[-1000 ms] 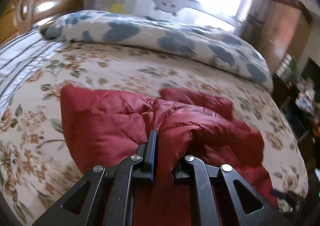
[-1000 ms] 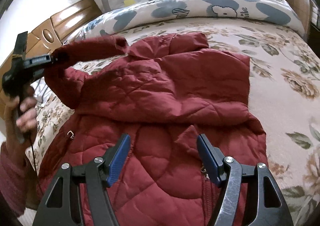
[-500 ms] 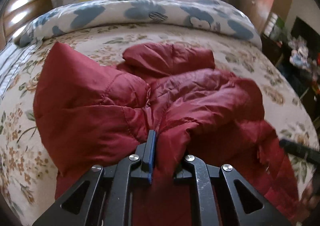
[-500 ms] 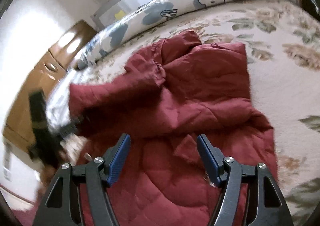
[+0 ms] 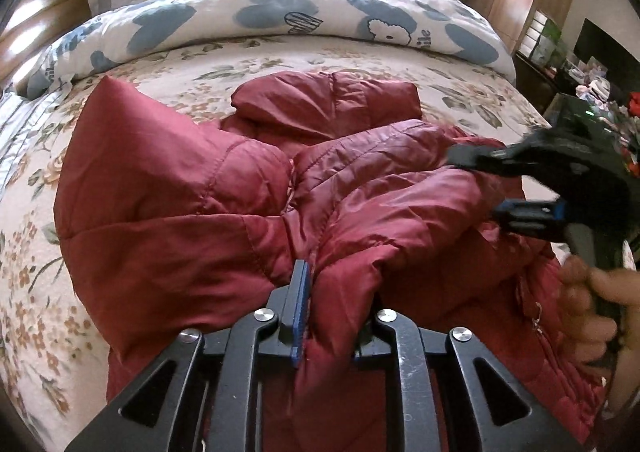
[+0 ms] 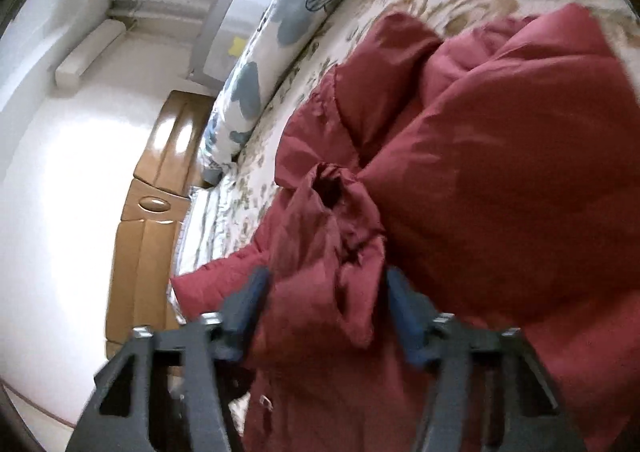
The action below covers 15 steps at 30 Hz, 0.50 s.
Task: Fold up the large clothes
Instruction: 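Fold the held sleeve across the coat body toward the right gripper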
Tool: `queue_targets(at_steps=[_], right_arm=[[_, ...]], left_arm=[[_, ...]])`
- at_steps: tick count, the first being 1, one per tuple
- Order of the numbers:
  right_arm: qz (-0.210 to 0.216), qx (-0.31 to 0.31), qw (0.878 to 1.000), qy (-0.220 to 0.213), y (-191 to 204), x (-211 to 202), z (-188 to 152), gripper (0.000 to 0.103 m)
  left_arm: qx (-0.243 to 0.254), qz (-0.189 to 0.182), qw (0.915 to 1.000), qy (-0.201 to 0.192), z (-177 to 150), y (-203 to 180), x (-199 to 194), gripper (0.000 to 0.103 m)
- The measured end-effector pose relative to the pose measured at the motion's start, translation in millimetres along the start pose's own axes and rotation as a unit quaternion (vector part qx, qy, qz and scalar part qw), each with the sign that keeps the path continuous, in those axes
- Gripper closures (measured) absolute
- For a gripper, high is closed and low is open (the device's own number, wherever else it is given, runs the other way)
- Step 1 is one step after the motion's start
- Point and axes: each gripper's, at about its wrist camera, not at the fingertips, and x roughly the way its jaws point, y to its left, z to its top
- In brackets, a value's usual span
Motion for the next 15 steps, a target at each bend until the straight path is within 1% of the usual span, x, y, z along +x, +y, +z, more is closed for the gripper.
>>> queue_targets(at_steps=[1,2,3,4,5,6,8,10,12,14,15], right_arm=[[-0.002,0.003,1.0,0.0,-1,2,1,0.081],[-0.003,0.003,1.0,-0.001,-1,3,1,0.083],[-0.003,0.0,1.0,-0.005,0,2,0,0.087],[-0.004,-0.007,1.0,-0.01,3,-1,-2,0.089],[-0.007,-0.012,1.0,-0.013,5,-3,-3,0.089],[-0.013,-0.022,0.999,-0.021,9,-9,-7,0.09],[-0.017,-0.03,0.999,-0.037,12,-21,-11,0.091],[-0.021,-0.035,0.998,-0.053,14,-35,-15,0.092],[-0.04,-0.053,0.995,-0.076,18,-56,-22,0.092],[-0.06,-0.068,0.991,-0.097,20,-73,-28,0.092],[-0.077,-0.079,0.988,-0.112,20,-85,-34,0.093]], left_arm=[[-0.001,-0.003,1.0,0.004,0,0,-1,0.073],[-0.001,-0.011,0.9999,0.008,0,-3,6,0.064],[-0.004,-0.032,0.9994,0.012,0,-3,2,0.043],[-0.006,-0.042,0.9991,0.01,0,-5,2,0.027],[-0.006,-0.042,0.9991,0.006,0,-6,0,0.021],[-0.002,-0.036,0.9993,-0.005,-1,-8,-7,0.017],[0.0,-0.03,0.9995,-0.012,-2,-8,-13,0.017],[-0.006,-0.033,0.9993,-0.016,-3,-5,-19,0.017],[-0.014,-0.03,0.9992,-0.021,-2,0,-24,0.017],[-0.02,-0.019,0.9992,-0.027,-4,8,-28,0.018],[-0.023,-0.014,0.9992,-0.031,-4,12,-30,0.019]])
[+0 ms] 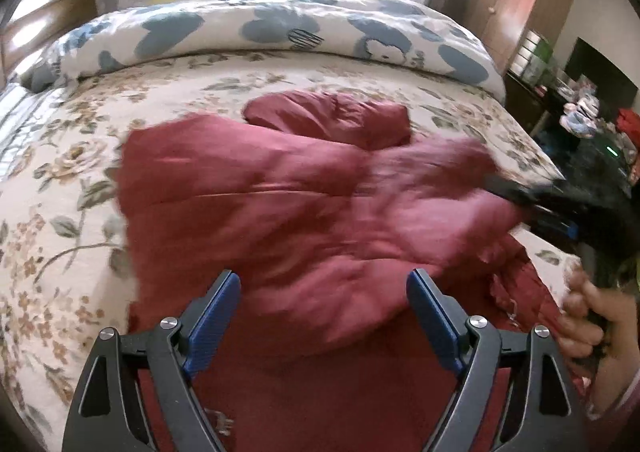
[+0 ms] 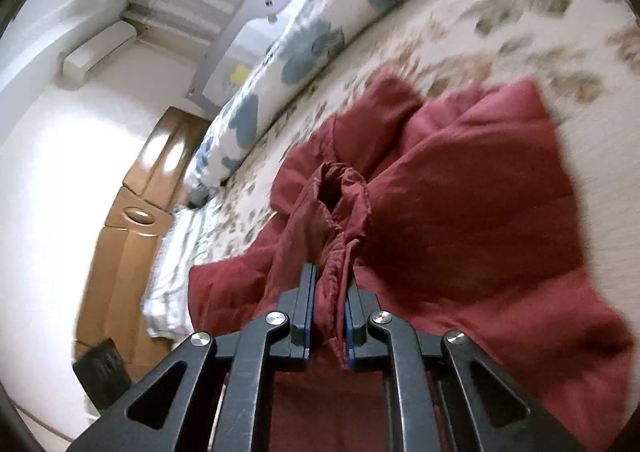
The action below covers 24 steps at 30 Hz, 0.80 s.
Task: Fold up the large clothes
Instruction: 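Fold the held sleeve across the coat body toward the right gripper, then open the left gripper and release the sleeve onto the coat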
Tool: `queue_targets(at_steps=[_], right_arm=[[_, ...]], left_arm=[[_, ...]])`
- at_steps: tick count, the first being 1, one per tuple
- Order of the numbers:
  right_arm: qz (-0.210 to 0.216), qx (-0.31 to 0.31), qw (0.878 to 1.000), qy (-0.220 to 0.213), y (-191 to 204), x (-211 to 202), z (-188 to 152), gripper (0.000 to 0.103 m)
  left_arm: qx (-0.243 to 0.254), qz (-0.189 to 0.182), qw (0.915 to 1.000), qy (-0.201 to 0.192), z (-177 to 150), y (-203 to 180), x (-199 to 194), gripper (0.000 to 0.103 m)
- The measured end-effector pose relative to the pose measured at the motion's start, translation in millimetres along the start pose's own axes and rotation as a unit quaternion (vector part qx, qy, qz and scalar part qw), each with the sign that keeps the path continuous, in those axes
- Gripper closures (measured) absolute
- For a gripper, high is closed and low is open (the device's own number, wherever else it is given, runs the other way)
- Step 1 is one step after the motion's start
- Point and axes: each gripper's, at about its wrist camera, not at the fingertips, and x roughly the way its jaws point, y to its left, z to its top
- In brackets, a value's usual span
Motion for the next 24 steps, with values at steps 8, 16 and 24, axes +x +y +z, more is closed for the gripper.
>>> queue_targets(at_steps=[8,16,24], right_arm=[[-0.074,-0.026,0.997,-0.012,-17,-21,-11,0.093],[-0.09,-0.029,0.995,-0.006,-25,-17,-18,0.093],[-0.139,-0.07,0.984,-0.086,3,-53,-11,0.085]], left_arm=[[-0.041,0.033,0.9986,-0.004,12,29,6,0.036],[-0.027,0.051,0.9969,0.053,20,28,75,0.053],[-0.024,0.085,0.9941,0.063,18,19,96,0.052]])
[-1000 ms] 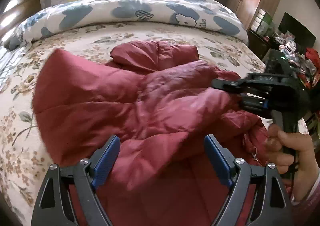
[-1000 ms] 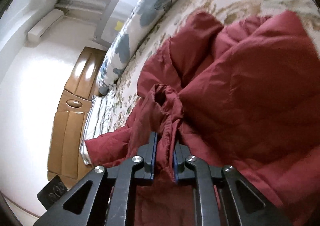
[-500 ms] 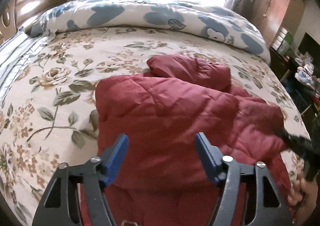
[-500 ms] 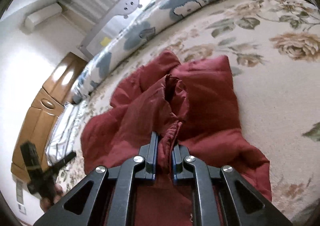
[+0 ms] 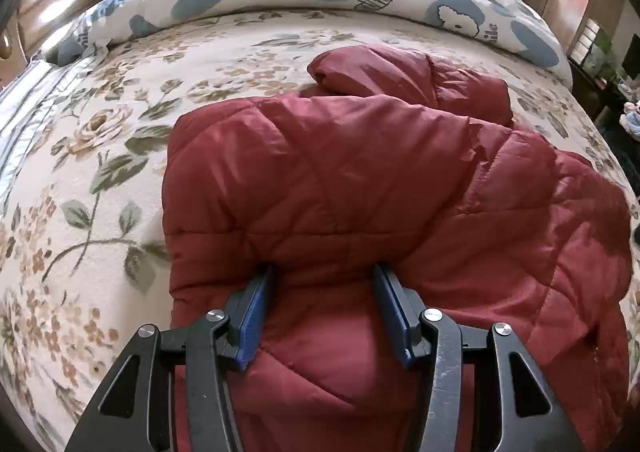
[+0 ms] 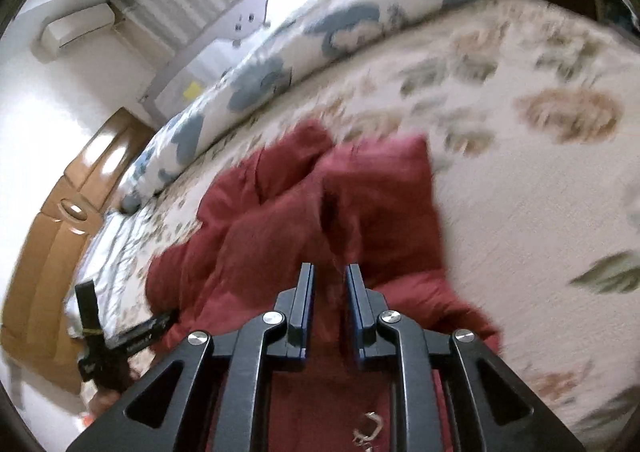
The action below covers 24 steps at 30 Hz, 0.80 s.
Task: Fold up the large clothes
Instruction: 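Open the left gripper and release the sleeve onto the coat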
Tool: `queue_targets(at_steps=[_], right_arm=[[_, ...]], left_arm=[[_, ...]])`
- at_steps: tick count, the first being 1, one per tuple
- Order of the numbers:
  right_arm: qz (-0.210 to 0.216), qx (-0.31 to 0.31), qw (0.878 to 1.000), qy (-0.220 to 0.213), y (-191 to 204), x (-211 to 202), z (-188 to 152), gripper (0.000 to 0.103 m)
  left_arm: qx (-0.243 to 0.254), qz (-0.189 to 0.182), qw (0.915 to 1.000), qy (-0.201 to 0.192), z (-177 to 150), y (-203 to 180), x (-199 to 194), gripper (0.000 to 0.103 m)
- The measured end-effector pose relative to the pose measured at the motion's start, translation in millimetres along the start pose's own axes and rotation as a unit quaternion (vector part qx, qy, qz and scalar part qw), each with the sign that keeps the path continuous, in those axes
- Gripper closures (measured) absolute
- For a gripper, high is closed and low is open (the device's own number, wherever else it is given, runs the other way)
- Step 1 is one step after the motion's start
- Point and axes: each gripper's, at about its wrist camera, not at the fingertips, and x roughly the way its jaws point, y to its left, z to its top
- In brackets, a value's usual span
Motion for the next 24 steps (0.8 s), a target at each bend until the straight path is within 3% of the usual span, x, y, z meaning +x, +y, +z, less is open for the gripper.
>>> queue_targets(at_steps=[3,6,9,12,16,20,24], right_arm=[[0.002,-0.052,0.998,-0.02,27,-9,2,0.082],[0.001,-0.114,0.993,0.03,55,19,-7,0.067],[-0.033,-0.144,0.986,0.073,56,55,-20,0.069],[-0.064,-0.145,0.981,0.108,35,91,-34,0.069],[-0.045,-0.122,0.985,0.113,11,102,-36,0.069],[-0.055,-0.131,0.983,0.113,14,101,-39,0.069],[-0.053,-0.127,0.984,0.114,17,100,-40,0.069]], left_arm=[[0.001,0.005,1.0,-0.001,-2,-1,3,0.052],[0.002,0.01,0.9999,-0.003,-4,-2,4,0.051],[-0.001,0.02,0.9998,-0.007,-7,-2,4,0.049],[-0.001,0.02,0.9998,-0.006,-10,1,4,0.048],[-0.012,0.009,0.9997,-0.018,-10,7,-12,0.049],[-0.04,-0.027,0.9981,-0.039,-18,19,-30,0.049],[-0.014,0.004,0.9999,-0.005,-27,18,-11,0.049]])
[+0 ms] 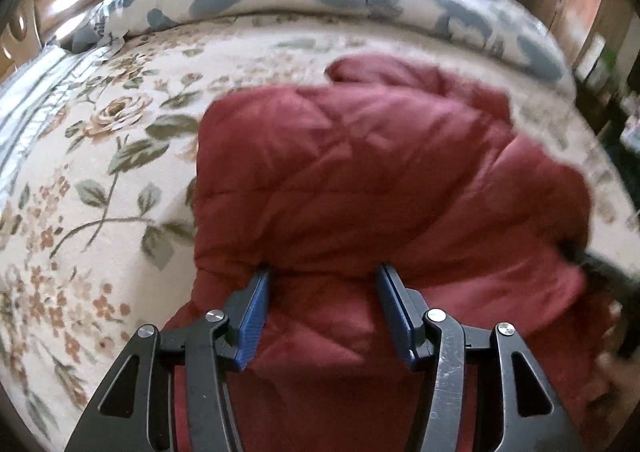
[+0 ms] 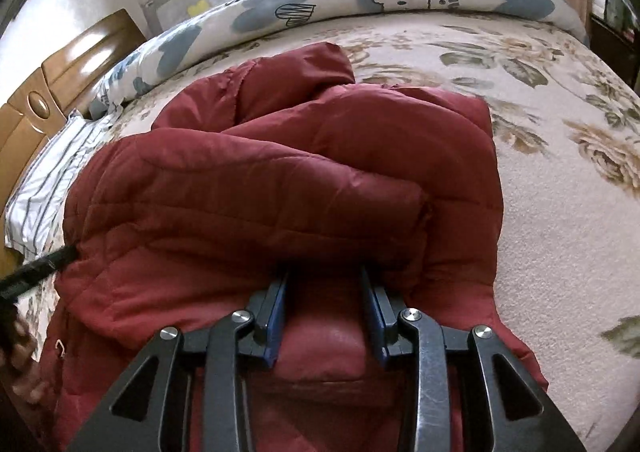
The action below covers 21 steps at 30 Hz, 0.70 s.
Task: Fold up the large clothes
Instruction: 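Open the left gripper and release the sleeve onto the coat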
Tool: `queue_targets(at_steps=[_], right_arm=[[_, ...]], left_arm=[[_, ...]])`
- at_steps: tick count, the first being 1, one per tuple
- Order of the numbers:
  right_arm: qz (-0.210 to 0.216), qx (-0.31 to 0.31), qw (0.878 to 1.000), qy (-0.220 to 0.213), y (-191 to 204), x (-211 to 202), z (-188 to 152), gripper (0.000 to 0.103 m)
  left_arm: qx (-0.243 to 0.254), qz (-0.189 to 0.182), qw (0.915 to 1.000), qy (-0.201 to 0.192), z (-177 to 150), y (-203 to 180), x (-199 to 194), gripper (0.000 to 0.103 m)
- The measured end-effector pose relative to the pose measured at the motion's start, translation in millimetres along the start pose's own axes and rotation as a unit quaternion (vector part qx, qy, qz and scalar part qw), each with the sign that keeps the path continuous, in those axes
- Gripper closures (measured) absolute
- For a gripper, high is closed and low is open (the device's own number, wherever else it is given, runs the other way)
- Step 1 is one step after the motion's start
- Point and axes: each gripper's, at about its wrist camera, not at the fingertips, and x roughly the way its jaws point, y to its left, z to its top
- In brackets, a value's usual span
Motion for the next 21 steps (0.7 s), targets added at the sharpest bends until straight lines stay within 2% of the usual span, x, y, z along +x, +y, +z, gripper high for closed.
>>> queue_targets(at_steps=[3,5,9,12,15,19,21], right_arm=[[-0.013,0.001,1.0,0.002,4,-6,5,0.069],[-0.025,-0.003,1.0,-0.011,14,-20,6,0.064],[-0.003,-0.036,0.999,-0.036,42,-38,7,0.063],[-0.002,-0.068,0.998,-0.015,60,-24,8,0.064],[-0.018,-0.063,0.998,0.011,50,-2,6,0.065],[-0.037,-0.068,0.997,0.007,39,8,3,0.068],[-0.037,-0.066,0.997,0.007,39,9,3,0.068]], left_arm=[[0.0,0.002,0.9999,0.01,1,0,8,0.048],[-0.001,0.006,0.9999,0.014,3,-1,9,0.048],[0.009,0.022,0.9996,0.013,3,-7,10,0.048],[0.01,0.024,0.9996,0.014,5,-12,12,0.048],[0.01,0.022,0.9996,0.015,4,-9,12,0.044],[0.01,0.022,0.9995,0.018,4,-5,16,0.034],[0.002,0.016,0.9996,0.022,5,-1,20,0.033]])
